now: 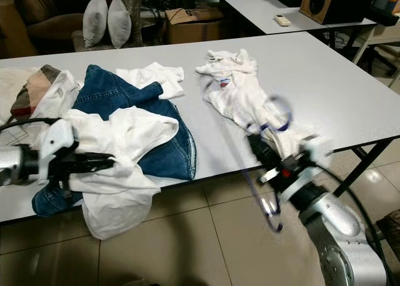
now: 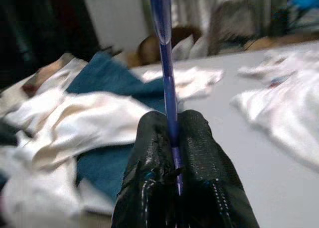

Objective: Hang hanger

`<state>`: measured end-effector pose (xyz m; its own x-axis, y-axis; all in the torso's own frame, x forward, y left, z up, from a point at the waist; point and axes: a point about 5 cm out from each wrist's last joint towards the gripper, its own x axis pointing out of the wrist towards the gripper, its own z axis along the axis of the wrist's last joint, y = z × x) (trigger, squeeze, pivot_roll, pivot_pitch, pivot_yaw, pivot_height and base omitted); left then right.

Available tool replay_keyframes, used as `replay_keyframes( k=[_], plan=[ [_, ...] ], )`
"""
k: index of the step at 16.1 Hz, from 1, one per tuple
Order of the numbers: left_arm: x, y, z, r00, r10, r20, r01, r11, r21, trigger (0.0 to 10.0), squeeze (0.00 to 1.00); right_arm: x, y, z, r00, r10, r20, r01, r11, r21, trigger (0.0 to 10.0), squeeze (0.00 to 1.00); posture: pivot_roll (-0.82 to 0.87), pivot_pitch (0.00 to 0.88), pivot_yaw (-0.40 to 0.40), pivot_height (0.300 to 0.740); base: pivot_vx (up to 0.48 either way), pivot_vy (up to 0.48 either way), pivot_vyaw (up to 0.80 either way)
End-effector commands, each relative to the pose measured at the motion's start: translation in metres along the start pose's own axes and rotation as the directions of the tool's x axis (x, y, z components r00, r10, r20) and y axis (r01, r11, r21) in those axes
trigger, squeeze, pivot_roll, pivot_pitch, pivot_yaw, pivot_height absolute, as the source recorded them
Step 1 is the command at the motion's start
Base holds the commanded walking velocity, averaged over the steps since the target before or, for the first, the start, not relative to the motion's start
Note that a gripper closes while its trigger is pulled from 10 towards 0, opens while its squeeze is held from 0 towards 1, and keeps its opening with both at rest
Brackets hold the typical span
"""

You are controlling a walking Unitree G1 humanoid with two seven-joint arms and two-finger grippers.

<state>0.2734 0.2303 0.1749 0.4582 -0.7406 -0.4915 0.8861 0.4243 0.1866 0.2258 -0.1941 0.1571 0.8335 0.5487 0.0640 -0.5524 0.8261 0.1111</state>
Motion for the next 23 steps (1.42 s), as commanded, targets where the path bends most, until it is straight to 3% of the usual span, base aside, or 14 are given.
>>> replay_keyframes(
  k=[1,3,6,7,8,9,11,13,15,16,18,22,23],
  plan=[
    [-0.005,0.0,0.004,1.0,0.016,-0.007,-0.016,1.0,0.012,0.0,0.0,-0.002,0.008,-0.001,0.997,0.074,-0.028,-0.074,0.997,0.014,10.0,0.0,-0.05,0.025,0.023,0.74,0.0,0.0,0.0],
    [-0.008,0.003,0.009,0.997,0.07,0.023,-0.071,0.997,0.031,0.0,0.0,-0.015,0.023,-0.012,0.963,0.229,-0.145,-0.224,0.973,0.052,10.0,0.0,-0.05,0.025,0.029,0.74,0.0,0.0,0.0],
    [-0.009,0.001,0.012,0.997,0.066,0.039,-0.067,0.997,0.028,0.0,0.0,-0.019,0.027,-0.015,0.95,0.261,-0.173,-0.252,0.965,0.072,10.0,0.0,-0.05,0.025,0.034,0.74,0.0,0.0,0.0],
    [-0.008,0.007,0.011,0.988,0.146,0.043,-0.147,0.989,0.014,10.0,0.0,-0.018,0.027,-0.016,0.95,0.262,-0.172,-0.253,0.965,0.074,10.0,0.0,-0.05,0.025,0.034,0.74,0.0,0.0,0.0],
    [-0.008,0.011,0.012,0.98,0.196,0.045,-0.196,0.98,0.006,10.0,0.0,-0.017,0.028,-0.016,0.95,0.262,-0.171,-0.253,0.965,0.074,10.0,0.0,-0.05,0.025,0.033,0.74,0.0,0.0,0.0],
    [-0.01,0.018,0.009,0.969,0.245,0.031,-0.246,0.969,0.036,10.0,1.0,-0.015,0.029,-0.017,0.948,0.267,-0.17,-0.258,0.963,0.077,10.0,0.0,-0.05,0.023,0.031,0.74,0.0,0.0,0.0],
    [-0.015,0.018,0.009,0.971,0.237,0.028,-0.238,0.971,0.027,10.0,1.0,-0.012,0.032,-0.018,0.946,0.277,-0.169,-0.267,0.96,0.081,10.0,0.0,-0.05,0.019,0.025,0.74,0.0,0.0,0.0],
    [-0.025,0.018,-0.002,0.961,0.252,-0.11,-0.24,0.965,0.109,10.0,1.0,-0.005,0.032,-0.019,0.948,0.27,-0.166,-0.26,0.962,0.081,10.0,0.0,-0.04,0.017,0.015,0.74,0.0,0.0,0.0],
    [-0.03,0.016,-0.005,0.957,0.251,-0.146,-0.236,0.965,0.113,10.0,1.0,0.0,0.032,-0.02,0.948,0.272,-0.163,-0.262,0.962,0.082,10.0,0.0,-0.04,0.012,0.001,0.74,0.0,0.0,0.0],
    [-0.028,0.013,-0.002,0.964,0.235,-0.122,-0.225,0.97,0.091,10.0,1.0,0.002,0.031,-0.02,0.95,0.267,-0.164,-0.257,0.963,0.081,10.0,0.0,-0.04,0.009,-0.007,0.74,0.0,0.0,0.0],
    [-0.013,0.002,0.029,0.98,0.165,0.112,-0.166,0.986,0.005,10.0,1.0,0.006,0.026,-0.022,0.952,0.248,-0.178,-0.239,0.968,0.073,10.0,0.0,-0.03,0.002,-0.016,0.74,0.0,0.0,0.0],
    [-0.005,0.0,0.036,0.976,0.148,0.16,-0.155,0.987,0.031,10.0,1.0,0.01,0.025,-0.022,0.952,0.247,-0.181,-0.24,0.969,0.061,10.0,0.0,-0.04,0.0,-0.017,0.74,0.0,0.0,0.0],
    [0.001,0.0,0.043,0.964,0.147,0.22,-0.163,0.985,0.059,10.0,1.0,0.009,0.025,-0.022,0.951,0.248,-0.185,-0.241,0.969,0.057,10.0,0.0,-0.04,0.0,-0.017,0.74,0.0,0.0,0.0]
  ],
)
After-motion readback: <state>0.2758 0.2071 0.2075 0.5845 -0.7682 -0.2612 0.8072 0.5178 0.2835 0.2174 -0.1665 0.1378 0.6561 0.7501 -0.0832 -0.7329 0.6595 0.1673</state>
